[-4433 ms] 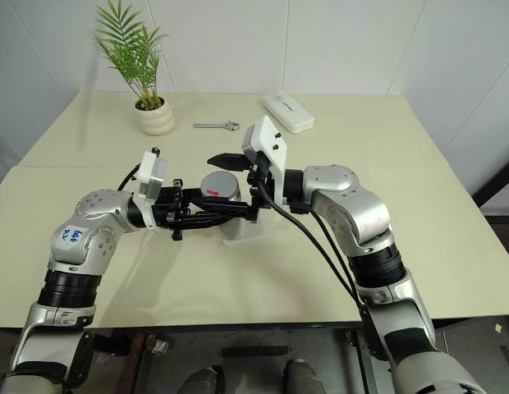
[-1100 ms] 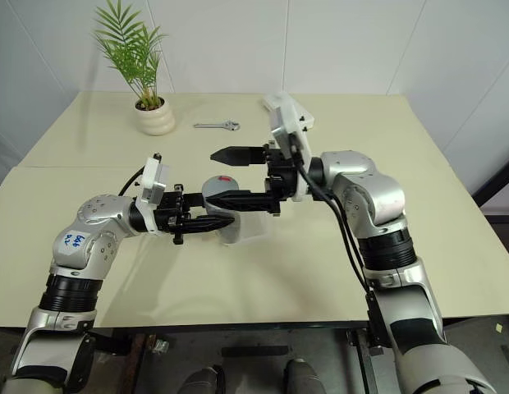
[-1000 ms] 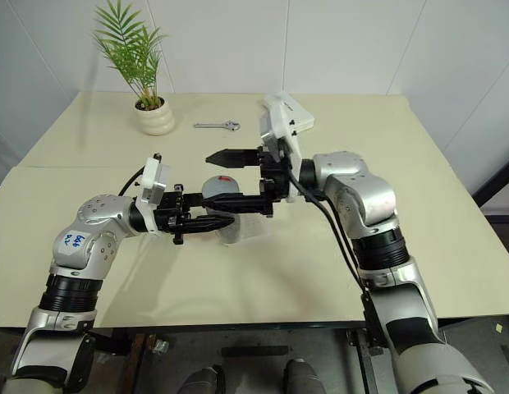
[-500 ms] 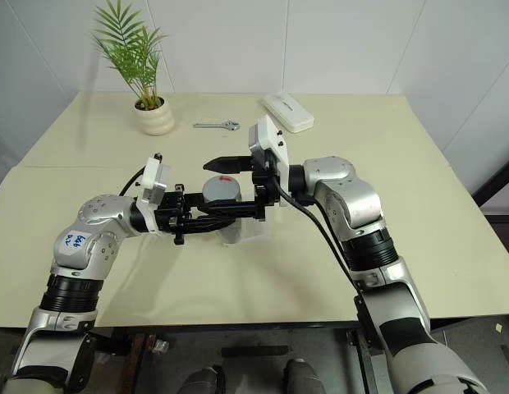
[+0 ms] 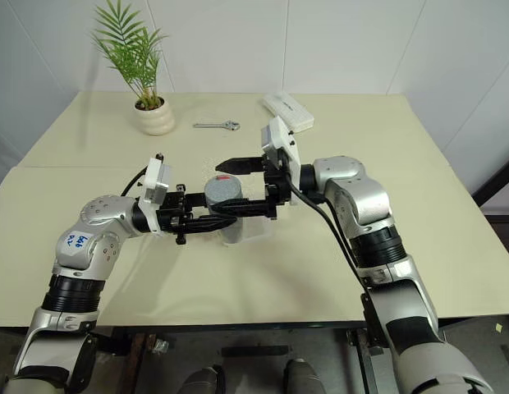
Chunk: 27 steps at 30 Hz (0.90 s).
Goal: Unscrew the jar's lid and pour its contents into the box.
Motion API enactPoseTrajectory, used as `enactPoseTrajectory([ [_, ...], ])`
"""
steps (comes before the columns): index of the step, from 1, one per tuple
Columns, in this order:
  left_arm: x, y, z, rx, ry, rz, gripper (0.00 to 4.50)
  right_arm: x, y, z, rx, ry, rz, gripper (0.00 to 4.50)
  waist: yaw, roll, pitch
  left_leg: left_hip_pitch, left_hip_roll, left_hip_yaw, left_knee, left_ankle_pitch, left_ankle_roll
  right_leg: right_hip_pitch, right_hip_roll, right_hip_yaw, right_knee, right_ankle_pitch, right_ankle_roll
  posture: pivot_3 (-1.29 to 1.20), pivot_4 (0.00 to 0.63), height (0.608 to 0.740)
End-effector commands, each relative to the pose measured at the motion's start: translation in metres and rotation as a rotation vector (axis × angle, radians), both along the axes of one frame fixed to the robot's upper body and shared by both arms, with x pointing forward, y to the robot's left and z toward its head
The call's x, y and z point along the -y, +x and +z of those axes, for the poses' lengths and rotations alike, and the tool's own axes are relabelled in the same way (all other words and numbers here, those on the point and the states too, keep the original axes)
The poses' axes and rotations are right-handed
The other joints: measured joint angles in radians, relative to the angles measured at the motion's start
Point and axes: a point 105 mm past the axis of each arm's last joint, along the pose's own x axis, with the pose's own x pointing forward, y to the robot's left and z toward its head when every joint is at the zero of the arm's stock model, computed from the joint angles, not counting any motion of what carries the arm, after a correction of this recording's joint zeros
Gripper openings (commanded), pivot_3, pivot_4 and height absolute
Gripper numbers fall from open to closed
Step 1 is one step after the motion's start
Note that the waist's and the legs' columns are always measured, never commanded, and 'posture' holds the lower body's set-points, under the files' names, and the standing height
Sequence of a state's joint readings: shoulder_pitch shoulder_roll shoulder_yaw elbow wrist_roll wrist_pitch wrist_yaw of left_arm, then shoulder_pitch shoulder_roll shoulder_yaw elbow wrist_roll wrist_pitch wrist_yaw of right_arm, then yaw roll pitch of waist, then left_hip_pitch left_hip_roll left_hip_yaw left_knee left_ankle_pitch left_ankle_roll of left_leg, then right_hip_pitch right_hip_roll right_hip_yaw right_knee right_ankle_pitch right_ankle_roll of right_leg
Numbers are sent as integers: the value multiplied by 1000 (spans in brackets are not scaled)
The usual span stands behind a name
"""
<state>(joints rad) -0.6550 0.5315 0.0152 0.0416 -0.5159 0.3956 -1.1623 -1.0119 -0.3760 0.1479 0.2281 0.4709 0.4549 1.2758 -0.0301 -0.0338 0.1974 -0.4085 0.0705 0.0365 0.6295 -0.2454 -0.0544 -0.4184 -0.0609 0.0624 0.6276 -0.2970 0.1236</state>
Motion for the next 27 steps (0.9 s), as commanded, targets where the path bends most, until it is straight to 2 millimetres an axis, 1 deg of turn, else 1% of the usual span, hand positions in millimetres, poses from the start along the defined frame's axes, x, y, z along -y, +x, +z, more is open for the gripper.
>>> enactPoseTrajectory([
  [1, 2, -8, 8, 52, -7, -36, 1869, 17, 5, 16, 29, 43, -46, 4488, 0, 0, 0, 0, 0, 0, 0, 0, 0, 0, 0, 0, 0, 0, 0, 0, 150, 740],
  [23, -1, -8, 8, 49, -4, -25, 1869, 26, 5, 11, 3, 29, -38, 4488, 0, 0, 0, 0, 0, 0, 0, 0, 0, 0, 0, 0, 0, 0, 0, 0, 150, 740],
  [27, -1, -9, 8, 49, -3, -25, 1869, 27, -1, 8, -8, 23, -7, 4488, 1, 0, 0, 0, 0, 0, 0, 0, 0, 0, 0, 0, 0, 0, 0, 0, 150, 740],
])
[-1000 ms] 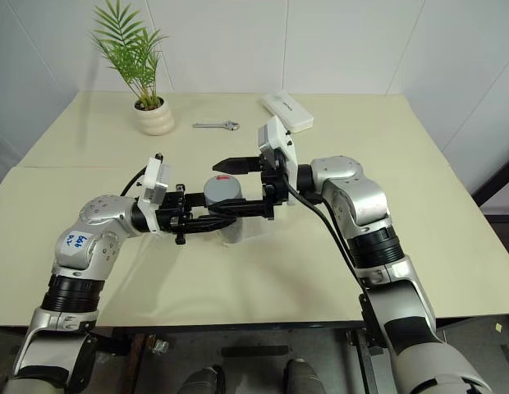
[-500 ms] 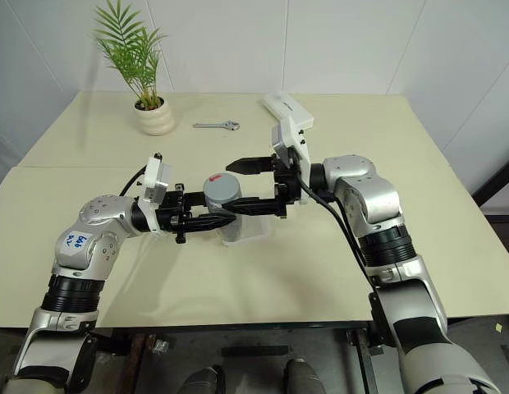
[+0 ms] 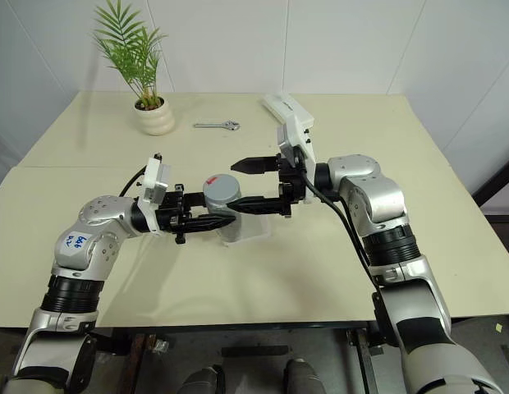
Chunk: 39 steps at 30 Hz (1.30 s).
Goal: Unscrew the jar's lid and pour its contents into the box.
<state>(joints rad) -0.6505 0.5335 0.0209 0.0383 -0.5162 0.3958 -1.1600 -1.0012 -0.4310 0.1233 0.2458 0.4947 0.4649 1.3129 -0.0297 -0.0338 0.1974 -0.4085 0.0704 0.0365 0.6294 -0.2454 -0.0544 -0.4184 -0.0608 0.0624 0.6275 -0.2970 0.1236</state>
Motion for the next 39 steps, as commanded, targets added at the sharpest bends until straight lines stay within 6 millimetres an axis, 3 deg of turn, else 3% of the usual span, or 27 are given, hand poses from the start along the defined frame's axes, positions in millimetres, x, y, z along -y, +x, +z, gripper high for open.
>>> enactPoseTrajectory([
  [1, 1, -8, 8, 47, -1, -32, 1869, 8, -6, 8, 14, 24, 19, 4488, 0, 0, 0, 0, 0, 0, 0, 0, 0, 0, 0, 0, 0, 0, 0, 0, 150, 740],
  [8, 1, -8, 9, 47, -2, -35, 1869, 7, -16, 9, 14, 25, 72, 4488, -1, 0, 0, 0, 0, 0, 0, 0, 0, 0, 0, 0, 0, 0, 0, 0, 150, 740],
  [16, 2, -9, 8, 41, -3, -37, 1869, -14, -21, 27, 38, 86, 99, 4488, -1, 0, 0, 0, 0, 0, 0, 0, 0, 0, 0, 0, 1, 0, 0, 0, 150, 740],
  [30, 3, -10, 7, 38, -6, -36, 1869, -24, -22, 22, 34, 55, 108, 4488, -1, 0, 0, 0, 0, 0, 0, 0, 0, 0, 0, 0, 0, 0, 0, 0, 150, 740],
  [33, 3, -10, 7, 38, -7, -35, 1869, -24, -22, 19, 30, 45, 111, 3925, -1, 0, 0, 0, 0, 0, 0, 0, 0, 0, 0, 0, 0, 0, 0, 0, 150, 740],
  [37, 3, -10, 8, 38, -6, -36, 1869, -24, -23, 18, 27, 43, 116, 2571, -1, 0, 0, 0, 0, 0, 0, 0, 0, 0, 0, 0, 0, 0, 0, 0, 150, 740],
  [39, 3, -10, 8, 38, -7, -37, 1869, -24, -23, 17, 33, 42, 110, 2518, -1, 0, 0, 0, 0, 0, 0, 0, 0, 0, 0, 0, 0, 0, 0, 0, 150, 740],
])
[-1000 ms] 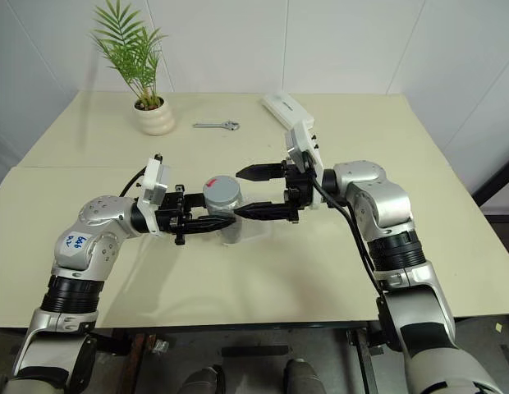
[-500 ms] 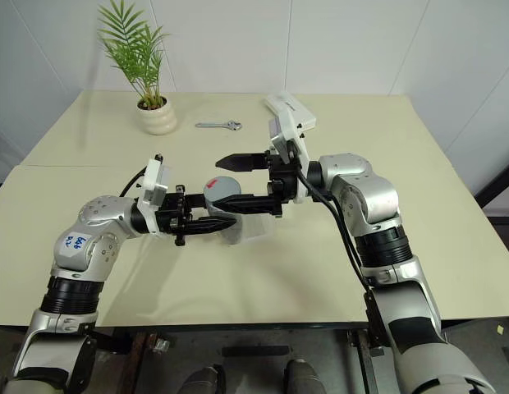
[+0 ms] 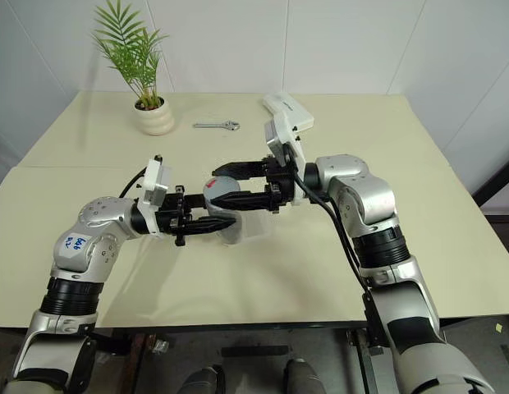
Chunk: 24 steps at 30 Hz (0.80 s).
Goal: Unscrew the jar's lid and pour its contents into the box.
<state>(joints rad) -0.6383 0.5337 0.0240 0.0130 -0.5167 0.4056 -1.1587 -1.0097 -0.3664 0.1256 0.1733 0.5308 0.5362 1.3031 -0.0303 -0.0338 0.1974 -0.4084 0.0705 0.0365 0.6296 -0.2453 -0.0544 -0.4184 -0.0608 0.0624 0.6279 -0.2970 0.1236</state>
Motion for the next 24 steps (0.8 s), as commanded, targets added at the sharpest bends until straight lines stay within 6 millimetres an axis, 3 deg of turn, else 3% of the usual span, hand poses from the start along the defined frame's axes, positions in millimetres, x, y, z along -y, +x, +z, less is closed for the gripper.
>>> enactPoseTrajectory([
  [1, 2, -7, 9, 36, -10, -33, 1869, -3, -5, 10, 55, 10, 11, 2518, 0, 0, 0, 0, 0, 0, 0, 0, 0, 0, 0, 0, 0, 0, 0, 0, 150, 740],
  [6, 1, -7, 8, 36, -4, -33, 1869, 0, -12, 41, -105, 182, 48, 2518, -1, 0, 0, 0, 0, 0, 0, 0, 0, 0, 0, 0, 0, 0, 0, 0, 150, 740],
  [10, 1, -7, 8, 34, -1, -32, 1869, 15, -15, 84, -289, 412, 92, 2518, 0, 1, 0, 0, 0, 0, 0, 0, 0, 0, 0, 0, 1, 0, 0, 0, 150, 740],
  [13, 0, -8, 8, 33, 0, -31, 1869, 25, -12, 93, -298, 451, 47, 2518, 1, 1, 0, 0, 0, 0, -1, 0, 0, 0, 0, 0, 0, 0, 0, 0, 150, 740],
  [17, -2, -9, 8, 31, -4, -20, 1869, 57, 19, 55, -137, 320, -278, 2518, 6, 0, 0, 0, 0, 0, -1, 0, 0, 1, -1, 0, -2, 0, 0, 0, 150, 740],
  [24, -13, -7, 12, 4, -24, 14, 1869, 136, 77, -49, -73, 111, -758, 2518, -6, 1, 0, -1, -1, 0, -1, -1, 1, 0, -1, 1, -4, 0, 1, 0, 150, 740],
])
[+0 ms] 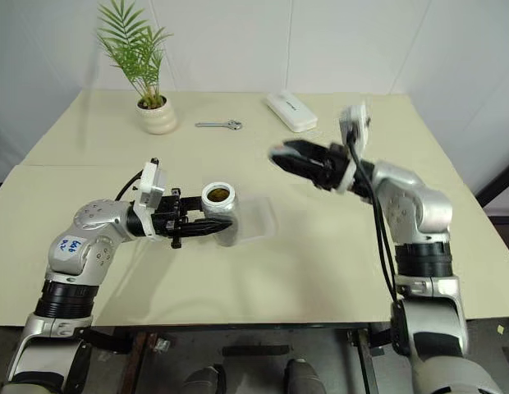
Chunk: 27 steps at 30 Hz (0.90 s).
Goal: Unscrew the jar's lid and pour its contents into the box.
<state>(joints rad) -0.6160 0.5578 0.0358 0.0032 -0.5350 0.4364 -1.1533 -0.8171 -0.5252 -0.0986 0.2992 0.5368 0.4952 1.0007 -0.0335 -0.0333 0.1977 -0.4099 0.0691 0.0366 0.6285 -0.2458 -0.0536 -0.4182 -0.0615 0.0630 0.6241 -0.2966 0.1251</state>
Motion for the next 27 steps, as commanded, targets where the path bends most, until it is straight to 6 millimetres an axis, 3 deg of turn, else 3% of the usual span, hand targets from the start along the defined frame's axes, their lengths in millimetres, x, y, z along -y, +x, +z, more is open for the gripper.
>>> enactPoseTrajectory([
  [1, -7, -6, 16, 37, -29, -3, 1869, 27, 16, -24, 64, -85, -152, 2518, -6, 0, 0, 0, 0, 0, 0, 0, 0, 0, 0, 0, 0, 0, 0, 0, 150, 740],
  [8, -8, 3, 29, 15, -72, 17, 1869, 58, 32, -83, 45, -152, -355, 2518, -22, 3, 2, 2, 0, 0, 1, 1, -1, 1, 0, 1, 3, 0, 0, 0, 150, 740],
  [14, -6, 5, 34, 16, -102, 25, 1869, 62, 32, -103, -4, -178, -356, 2518, -27, 4, 2, 3, 0, 1, 1, 1, -2, 2, 0, 2, 2, 0, 1, 0, 150, 740],
  [15, -6, 7, 36, 14, -115, 34, 1869, 63, 30, -105, -49, -163, -329, 2868, -27, 4, 2, 4, 0, 1, 1, 1, -2, 2, 0, 2, 3, 0, 1, 0, 150, 740],
  [20, -8, 12, 42, 8, -140, 58, 1869, 69, 26, -80, 21, -145, -317, 4417, -24, 4, 2, 4, 0, 0, 1, 2, -3, 3, 0, 2, 4, 0, 1, 0, 150, 740],
  [22, -10, 13, 45, 11, -151, 65, 1869, 66, 21, -62, 75, -145, -291, 4466, -23, 4, 3, 4, 0, 0, 2, 2, -3, 3, 0, 2, 4, 1, 1, 0, 150, 740],
  [24, -15, 18, 46, 14, -149, 78, 1869, 47, -1, -38, 115, -180, -151, 4466, -21, 5, 3, 4, 0, 0, 1, 2, -3, 3, 0, 2, 4, 1, 2, 0, 150, 740],
  [27, -19, 22, 45, 27, -127, 98, 1869, 29, -25, -26, 112, -227, -35, 4466, -19, 6, 4, 4, 0, -1, 0, 2, -3, 3, 1, 2, 4, 0, 2, 0, 150, 740],
])
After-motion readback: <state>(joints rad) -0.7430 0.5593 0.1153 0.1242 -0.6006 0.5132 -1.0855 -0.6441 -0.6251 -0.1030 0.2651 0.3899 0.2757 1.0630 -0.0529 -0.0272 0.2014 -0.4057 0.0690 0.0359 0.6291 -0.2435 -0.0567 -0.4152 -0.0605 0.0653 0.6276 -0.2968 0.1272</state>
